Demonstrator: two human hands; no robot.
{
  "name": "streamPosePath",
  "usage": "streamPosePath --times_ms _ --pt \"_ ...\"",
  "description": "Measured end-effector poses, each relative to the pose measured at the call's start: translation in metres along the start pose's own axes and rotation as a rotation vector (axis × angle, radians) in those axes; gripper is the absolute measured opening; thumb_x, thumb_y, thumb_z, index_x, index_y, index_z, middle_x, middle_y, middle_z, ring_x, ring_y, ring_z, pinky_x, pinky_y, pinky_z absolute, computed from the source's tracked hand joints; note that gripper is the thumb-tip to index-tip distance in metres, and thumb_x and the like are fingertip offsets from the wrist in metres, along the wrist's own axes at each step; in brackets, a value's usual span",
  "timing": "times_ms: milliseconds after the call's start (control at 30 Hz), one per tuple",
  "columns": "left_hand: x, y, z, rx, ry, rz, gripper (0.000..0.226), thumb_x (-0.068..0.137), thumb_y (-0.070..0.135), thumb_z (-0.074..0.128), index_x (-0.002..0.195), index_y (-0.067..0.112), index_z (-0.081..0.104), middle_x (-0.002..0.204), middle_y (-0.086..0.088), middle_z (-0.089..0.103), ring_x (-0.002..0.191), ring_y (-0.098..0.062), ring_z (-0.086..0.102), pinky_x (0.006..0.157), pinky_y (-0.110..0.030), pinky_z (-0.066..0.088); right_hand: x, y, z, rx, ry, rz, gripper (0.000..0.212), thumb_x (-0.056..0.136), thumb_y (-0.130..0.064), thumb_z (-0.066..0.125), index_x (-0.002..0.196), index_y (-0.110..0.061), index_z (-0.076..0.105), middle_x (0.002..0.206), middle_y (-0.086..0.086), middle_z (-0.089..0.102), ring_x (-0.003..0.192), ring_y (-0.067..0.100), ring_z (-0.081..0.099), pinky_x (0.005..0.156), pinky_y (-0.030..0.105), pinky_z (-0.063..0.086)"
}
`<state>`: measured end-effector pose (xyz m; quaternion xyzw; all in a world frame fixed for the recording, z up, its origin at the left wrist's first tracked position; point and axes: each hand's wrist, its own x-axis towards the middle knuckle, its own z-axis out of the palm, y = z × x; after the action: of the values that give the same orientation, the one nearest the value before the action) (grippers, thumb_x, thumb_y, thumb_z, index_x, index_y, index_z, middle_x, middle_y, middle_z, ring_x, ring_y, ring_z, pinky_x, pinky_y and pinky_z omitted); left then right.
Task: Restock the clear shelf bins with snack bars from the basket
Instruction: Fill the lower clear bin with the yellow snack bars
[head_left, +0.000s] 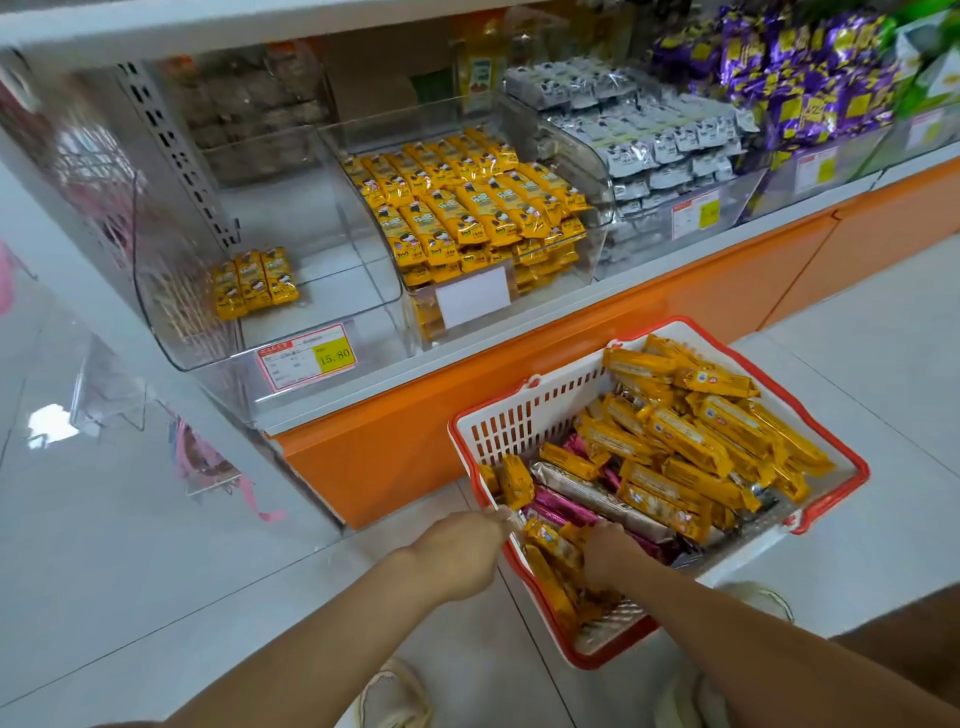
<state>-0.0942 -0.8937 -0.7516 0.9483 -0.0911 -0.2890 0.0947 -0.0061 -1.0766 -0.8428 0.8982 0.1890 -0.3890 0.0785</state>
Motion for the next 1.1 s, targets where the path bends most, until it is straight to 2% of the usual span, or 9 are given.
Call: streamPosePath --times_ms 133,267,333,467,600,733,867,933,1100 --pt "0.002 0.002 -0.002 -0.026 0.001 -0.022 0.052 0.095 0.004 0.037 0.146 0.010 0.033 0.156 -0.007 0.024 0.140 -0.024 0.030 0.112 -0.035 0.031 0.010 0.004 0.010 0.344 -0.040 0.094 0.113 0.079 -0.043 0.071 0.145 0.013 -0.001 0.139 0.021 0.043 0.125 0.030 0.047 0.092 0.030 0.046" --pt "-0.002 0.001 -0.004 -0.164 0.059 -0.029 0.043 0.096 0.009 0.040 0.138 0.010 0.046 0.141 -0.009 0.047 0.122 -0.026 0.050 0.100 -0.033 0.043 0.001 0.001 -0.002 0.235 -0.015 0.023 0.054 0.080 -0.044 0.064 0.119 -0.007 0.056 0.107 0.007 0.058 0.104 0.022 0.058 0.077 0.029 0.047" --pt "-0.005 0.005 -0.006 -0.294 0.139 -0.056 0.035 0.097 0.016 0.043 0.129 0.012 0.056 0.126 -0.007 0.060 0.110 -0.023 0.057 0.092 -0.028 0.046 -0.010 0.003 -0.016 0.277 0.006 0.006 0.049 0.083 -0.048 0.060 0.114 -0.010 0.059 0.101 0.003 0.058 0.098 0.018 0.058 0.072 0.025 0.045" --pt "0.001 0.008 -0.022 -0.757 0.250 -0.314 0.028 0.093 0.035 0.056 0.105 0.012 0.068 0.101 -0.005 0.065 0.089 -0.016 0.061 0.080 -0.028 0.049 -0.049 0.007 -0.054 0.559 0.092 -0.009 0.070 0.080 -0.056 0.065 0.123 -0.007 0.040 0.107 0.001 0.054 0.086 0.012 0.050 0.056 0.020 0.039" --pt "-0.005 0.017 -0.047 -1.527 0.072 -0.442 0.056 0.084 0.043 0.066 0.124 0.007 0.053 0.122 -0.020 0.061 0.096 -0.026 0.064 0.074 -0.030 0.057 -0.100 -0.003 -0.086 0.656 0.294 -0.204 0.036 0.085 -0.043 0.066 0.082 -0.025 0.035 0.076 -0.009 0.043 0.062 0.000 0.042 0.048 0.015 0.034" --pt "-0.015 0.024 -0.068 -1.937 0.303 -0.317 0.034 0.086 0.020 0.066 0.110 -0.002 0.061 0.104 -0.022 0.070 0.090 -0.032 0.069 0.072 -0.036 0.060 -0.134 -0.020 -0.103 0.824 0.455 -0.438 0.030 0.081 -0.042 0.071 0.095 -0.031 0.047 0.081 -0.009 0.056 0.070 -0.006 0.056 0.058 0.013 0.044" --pt "-0.035 0.018 -0.096 -2.007 0.396 -0.159 0.028 0.081 0.012 0.065 0.106 -0.002 0.062 0.096 -0.020 0.072 0.079 -0.026 0.071 0.068 -0.035 0.060 -0.143 -0.022 -0.118 1.014 0.423 -0.597 0.043 0.081 -0.059 0.061 0.112 -0.029 0.062 0.105 -0.003 0.067 0.097 0.011 0.065 0.088 0.035 0.054" --pt "-0.047 0.015 -0.108 -1.968 0.377 -0.081 0.037 0.072 0.014 0.067 0.106 0.000 0.064 0.096 -0.018 0.071 0.077 -0.024 0.071 0.068 -0.034 0.060 -0.145 -0.021 -0.128 1.120 0.443 -0.658 0.018 0.090 -0.041 0.061 0.104 -0.033 0.067 0.102 0.000 0.069 0.095 0.015 0.067 0.087 0.036 0.055" --pt "-0.061 0.008 -0.121 -1.927 0.356 0.011 0.052 0.069 0.012 0.068 0.118 -0.002 0.060 0.101 -0.018 0.068 0.078 -0.023 0.068 0.076 -0.039 0.057 -0.144 -0.028 -0.152 1.626 0.352 -0.638 0.027 0.094 -0.016 0.056 0.121 -0.017 0.058 0.099 0.010 0.069 0.083 0.021 0.069 0.070 0.035 0.055"
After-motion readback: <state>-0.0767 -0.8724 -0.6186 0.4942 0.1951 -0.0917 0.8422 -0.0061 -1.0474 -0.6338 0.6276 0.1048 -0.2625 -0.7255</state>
